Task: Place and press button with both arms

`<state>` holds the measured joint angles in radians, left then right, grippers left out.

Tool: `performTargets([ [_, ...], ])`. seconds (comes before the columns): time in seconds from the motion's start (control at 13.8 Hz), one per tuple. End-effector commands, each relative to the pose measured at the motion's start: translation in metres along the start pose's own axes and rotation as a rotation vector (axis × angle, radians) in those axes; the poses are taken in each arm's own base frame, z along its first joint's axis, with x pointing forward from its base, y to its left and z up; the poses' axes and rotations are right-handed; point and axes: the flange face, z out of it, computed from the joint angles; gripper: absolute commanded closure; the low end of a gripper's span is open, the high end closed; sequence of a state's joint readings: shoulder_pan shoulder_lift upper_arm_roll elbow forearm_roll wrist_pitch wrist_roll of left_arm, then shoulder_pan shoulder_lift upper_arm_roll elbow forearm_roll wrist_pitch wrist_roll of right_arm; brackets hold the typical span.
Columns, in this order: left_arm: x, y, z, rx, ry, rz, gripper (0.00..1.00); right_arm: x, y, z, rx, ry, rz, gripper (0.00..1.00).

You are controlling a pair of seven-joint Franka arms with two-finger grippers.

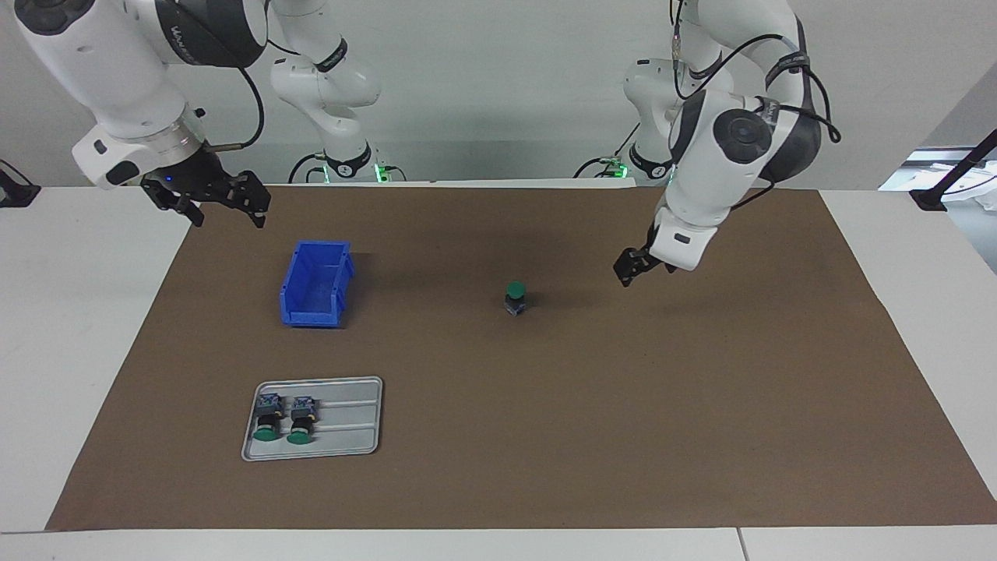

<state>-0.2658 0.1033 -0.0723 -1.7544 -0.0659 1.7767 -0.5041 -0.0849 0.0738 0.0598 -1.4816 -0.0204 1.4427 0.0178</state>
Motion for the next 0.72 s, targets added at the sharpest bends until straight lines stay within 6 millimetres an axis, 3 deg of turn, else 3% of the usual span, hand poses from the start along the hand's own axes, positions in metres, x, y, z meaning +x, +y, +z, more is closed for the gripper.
performTargets([
  [0.0,0.001,-0.058,-0.023,0.002,0.02,0.046,0.01,-0.008,0.001,0.0,0.007,0.002,-0.018,0.02],
  [0.14,0.003,-0.096,-0.041,0.007,0.001,0.066,0.01,-0.008,0.001,0.0,0.007,0.002,-0.018,0.02],
  [0.36,-0.005,-0.129,-0.067,0.011,-0.016,0.089,0.01,-0.008,0.001,0.0,0.007,0.002,-0.018,0.02],
  [0.65,-0.006,-0.137,-0.108,0.065,-0.026,0.115,0.01,-0.008,0.001,0.0,0.007,0.002,-0.019,0.02],
])
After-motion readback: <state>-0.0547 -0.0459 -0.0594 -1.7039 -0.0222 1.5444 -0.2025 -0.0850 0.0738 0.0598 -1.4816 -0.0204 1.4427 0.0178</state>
